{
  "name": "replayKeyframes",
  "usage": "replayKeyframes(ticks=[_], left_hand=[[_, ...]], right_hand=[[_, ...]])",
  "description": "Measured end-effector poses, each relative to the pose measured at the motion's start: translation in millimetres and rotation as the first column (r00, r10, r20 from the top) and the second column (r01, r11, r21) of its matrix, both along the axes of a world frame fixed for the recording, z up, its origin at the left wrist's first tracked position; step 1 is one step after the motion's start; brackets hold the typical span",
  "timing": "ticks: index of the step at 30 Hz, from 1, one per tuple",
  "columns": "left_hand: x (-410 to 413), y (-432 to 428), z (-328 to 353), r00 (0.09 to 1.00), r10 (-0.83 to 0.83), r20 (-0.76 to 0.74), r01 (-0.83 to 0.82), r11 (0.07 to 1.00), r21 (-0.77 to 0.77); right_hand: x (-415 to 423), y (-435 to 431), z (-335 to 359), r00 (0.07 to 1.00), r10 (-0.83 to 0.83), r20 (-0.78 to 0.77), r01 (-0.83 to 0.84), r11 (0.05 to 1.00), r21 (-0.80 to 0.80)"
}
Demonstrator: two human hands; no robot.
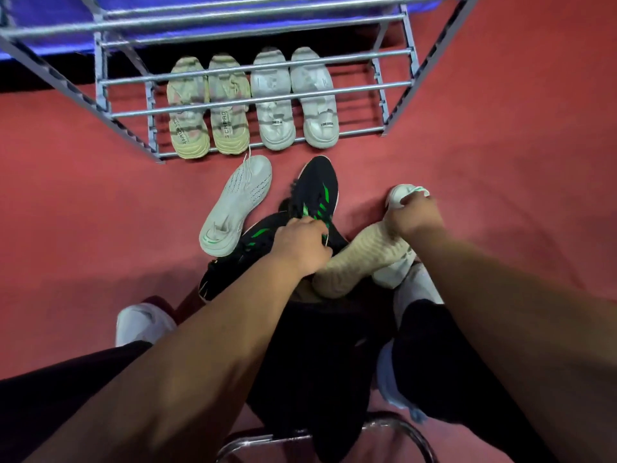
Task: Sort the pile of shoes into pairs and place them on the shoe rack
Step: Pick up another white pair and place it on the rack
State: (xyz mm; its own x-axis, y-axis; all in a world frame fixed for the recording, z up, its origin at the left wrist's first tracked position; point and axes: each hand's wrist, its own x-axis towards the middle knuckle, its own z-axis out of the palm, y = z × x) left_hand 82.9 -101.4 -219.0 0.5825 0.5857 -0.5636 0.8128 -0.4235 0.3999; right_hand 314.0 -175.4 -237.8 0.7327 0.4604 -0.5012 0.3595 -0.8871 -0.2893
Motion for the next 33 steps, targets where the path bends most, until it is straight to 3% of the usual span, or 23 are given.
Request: replayKeyframes(ticks=[2,4,7,10,14,17,21,23,25,30,33], left_hand=[[-4,-7,-10,0.998,-0.041,-0.044,0.041,0.999,0.008],[-10,-7,-17,0.999,-0.035,0.012,0.035,0.999,0.041],[-16,2,-21,0.995,0.004,0.096,-0.007,1.000,0.028],[-21,14,-25,0.979,0.100,0.177,-0.087,0.993,-0.081],[-23,25,-22,0.974,0.148,0.173,-0.110,0.970,-0.215],[-23,27,-14,0.942,0.278,0.185,-0.218,0.932,-0.290],[-30,34,-2,0.776,0.565,0.281,-0.467,0.814,-0.347],[-41,42,1,0.684,0.659,0.314,-0.586,0.752,-0.301],[-58,49,2,0.647,0.697,0.309,-0.669,0.713,-0.208],[-108,61,-3,0.700,0.672,0.242,-0.703,0.708,0.069],[-131,62,-11,0.753,0.627,0.202,-0.658,0.719,0.223]], right_hand=[[12,4,-2,0.990,-0.132,0.049,0.134,0.991,-0.031],[23,10,-5,0.983,-0.173,0.065,0.179,0.979,-0.102],[32,18,3,0.969,-0.231,-0.090,0.216,0.965,-0.150],[38,19,-5,0.996,-0.068,-0.050,0.060,0.986,-0.154],[32,25,-10,0.992,-0.119,-0.042,0.121,0.991,0.054],[18,32,-2,0.990,-0.143,0.017,0.134,0.962,0.237],[-11,50,30,0.994,0.050,0.100,-0.090,0.888,0.452],[-30,56,44,0.975,0.198,0.102,-0.221,0.821,0.526],[-56,59,54,0.911,0.400,0.101,-0.387,0.744,0.544],[-123,49,51,0.606,0.795,-0.022,-0.712,0.555,0.430],[-145,41,43,0.581,0.807,-0.105,-0.695,0.559,0.453]])
